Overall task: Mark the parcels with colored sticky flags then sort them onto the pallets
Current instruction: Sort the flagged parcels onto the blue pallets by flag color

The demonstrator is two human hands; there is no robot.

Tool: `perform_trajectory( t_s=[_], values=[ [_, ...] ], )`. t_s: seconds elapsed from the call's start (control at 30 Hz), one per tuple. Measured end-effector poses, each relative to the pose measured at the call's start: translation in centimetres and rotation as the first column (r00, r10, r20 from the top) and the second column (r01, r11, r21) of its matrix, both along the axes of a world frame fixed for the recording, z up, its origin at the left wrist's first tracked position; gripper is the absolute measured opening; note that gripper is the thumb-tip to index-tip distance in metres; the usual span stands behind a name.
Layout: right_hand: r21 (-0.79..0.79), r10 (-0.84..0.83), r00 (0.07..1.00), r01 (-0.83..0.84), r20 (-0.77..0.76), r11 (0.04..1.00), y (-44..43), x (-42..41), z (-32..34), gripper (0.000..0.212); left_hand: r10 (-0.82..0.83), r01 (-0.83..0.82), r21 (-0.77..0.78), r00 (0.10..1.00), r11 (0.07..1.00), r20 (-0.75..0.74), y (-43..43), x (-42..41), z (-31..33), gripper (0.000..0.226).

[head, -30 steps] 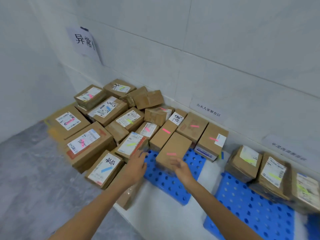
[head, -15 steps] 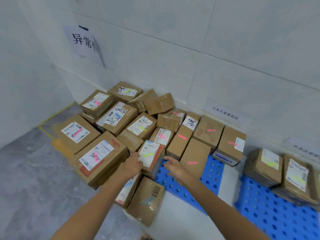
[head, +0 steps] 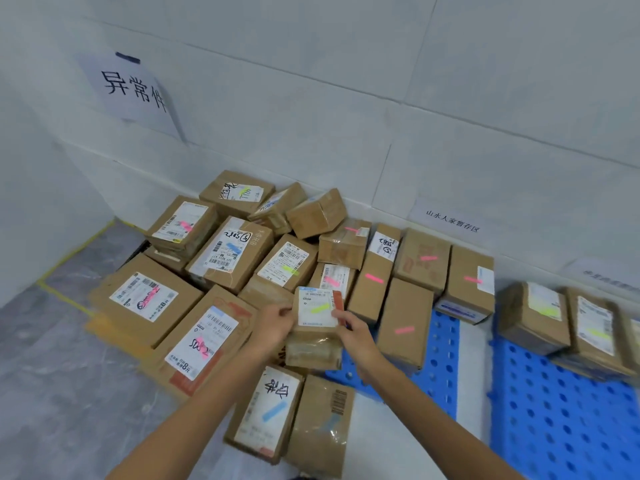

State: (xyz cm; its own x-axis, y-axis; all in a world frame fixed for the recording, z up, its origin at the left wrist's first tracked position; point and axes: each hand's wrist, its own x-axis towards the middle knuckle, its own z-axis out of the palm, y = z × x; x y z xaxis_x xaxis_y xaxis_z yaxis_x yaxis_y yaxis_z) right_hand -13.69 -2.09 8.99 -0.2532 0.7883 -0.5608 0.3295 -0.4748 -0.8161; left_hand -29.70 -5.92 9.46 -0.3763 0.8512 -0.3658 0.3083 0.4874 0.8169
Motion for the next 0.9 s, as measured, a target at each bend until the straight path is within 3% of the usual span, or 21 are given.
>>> perform_trajectory(
  t_s=[0.17,0.27,0.37,0.6,0.73,0.9],
  values=[
    [0.098,-0.034,0.994,0.045,-0.106,0.994,0.4,0.6,3.1,0.036,0.082,-0.093,0.131,0.992,0.987,0.091,2.0,0.3,2.4,0.010],
    [0.207,-0.127,0.981,0.156,-0.149,0.966,0.6,1.7,5.6,0.039,0.063,-0.075,0.252,0.996,0.965,0.058,3.4,1.8,4.0,0.010],
    [0.369,-0.215,0.967,0.252,-0.139,0.895,1.4,4.3,7.9,0.041,0.012,-0.016,0.313,1.000,0.950,0.012,5.2,5.1,5.6,0.013],
    [0.460,-0.442,0.890,0.440,-0.108,0.772,3.0,14.2,9.9,0.044,-0.264,0.225,0.495,0.964,0.839,0.009,8.8,15.8,8.7,0.024],
    [0.438,-0.567,0.820,0.540,-0.081,0.719,2.6,20.9,8.8,0.044,-0.443,0.404,0.457,0.896,0.792,-0.024,9.4,22.1,7.6,0.019],
    [0.344,-0.623,0.782,0.583,0.007,0.736,1.3,28.8,6.8,0.040,-0.541,0.519,0.253,0.841,0.816,0.017,9.4,30.2,4.5,0.020]
  ],
)
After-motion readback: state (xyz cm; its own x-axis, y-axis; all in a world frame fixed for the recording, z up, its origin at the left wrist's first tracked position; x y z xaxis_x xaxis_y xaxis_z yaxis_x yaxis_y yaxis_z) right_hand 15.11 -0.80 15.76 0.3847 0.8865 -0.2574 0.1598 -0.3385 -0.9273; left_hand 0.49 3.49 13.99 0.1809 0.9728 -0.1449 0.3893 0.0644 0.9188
